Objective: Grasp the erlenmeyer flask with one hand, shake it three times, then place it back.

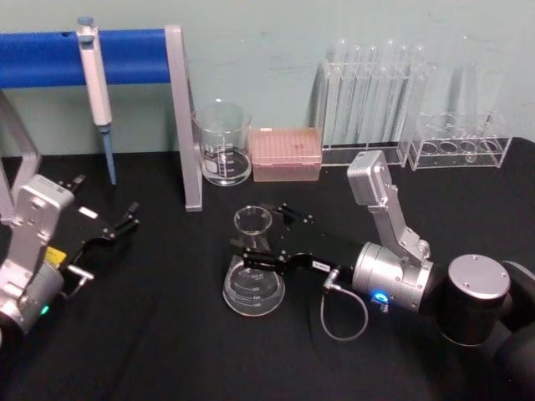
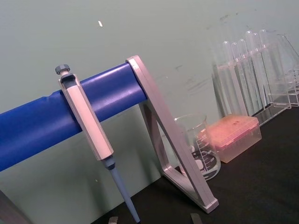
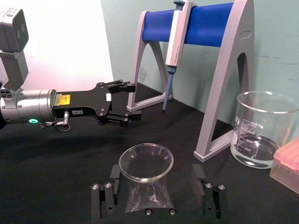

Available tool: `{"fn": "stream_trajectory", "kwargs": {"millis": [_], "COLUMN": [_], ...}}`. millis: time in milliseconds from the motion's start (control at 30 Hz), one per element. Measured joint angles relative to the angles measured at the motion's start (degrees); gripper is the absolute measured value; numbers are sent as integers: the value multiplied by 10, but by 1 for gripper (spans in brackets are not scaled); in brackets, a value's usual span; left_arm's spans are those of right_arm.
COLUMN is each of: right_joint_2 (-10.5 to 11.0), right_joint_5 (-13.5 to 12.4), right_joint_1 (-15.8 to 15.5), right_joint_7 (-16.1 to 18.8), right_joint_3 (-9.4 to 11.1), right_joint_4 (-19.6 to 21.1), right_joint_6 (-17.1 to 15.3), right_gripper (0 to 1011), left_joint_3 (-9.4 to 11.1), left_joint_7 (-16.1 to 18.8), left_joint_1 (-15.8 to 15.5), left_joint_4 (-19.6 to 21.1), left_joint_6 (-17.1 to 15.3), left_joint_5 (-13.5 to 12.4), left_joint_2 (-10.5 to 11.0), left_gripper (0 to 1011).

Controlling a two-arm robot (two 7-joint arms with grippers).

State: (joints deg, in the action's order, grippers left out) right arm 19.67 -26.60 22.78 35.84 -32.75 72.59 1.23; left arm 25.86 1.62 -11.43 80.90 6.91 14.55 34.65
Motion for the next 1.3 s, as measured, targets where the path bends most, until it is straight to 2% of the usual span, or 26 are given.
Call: {"fn": "stream_trajectory", "kwargs": {"millis": [133,733,1000,1300], "right_joint_2": [0,3,21,55], "right_joint_5": [0,-2,-8,-21], "right_joint_1": [0,0,-17,-53], "right_joint_7": [0,4,4,-7], "right_joint_3": [0,0,3,19], "right_joint_4": [0,3,29,76], "right_joint_6": [0,1,-4,-17], "right_gripper": [1002,1000,1000,1000], "left_joint_3": [0,0,0,0], "left_joint_7": [0,0,0,0], "left_joint_1": [0,0,0,0], "left_joint_4": [0,0,0,0], "left_joint_6": [0,0,0,0], "left_joint_5": [0,0,0,0], "left_joint_2": [0,0,0,0], "left_gripper": [1001,1001,1001,1001]}}
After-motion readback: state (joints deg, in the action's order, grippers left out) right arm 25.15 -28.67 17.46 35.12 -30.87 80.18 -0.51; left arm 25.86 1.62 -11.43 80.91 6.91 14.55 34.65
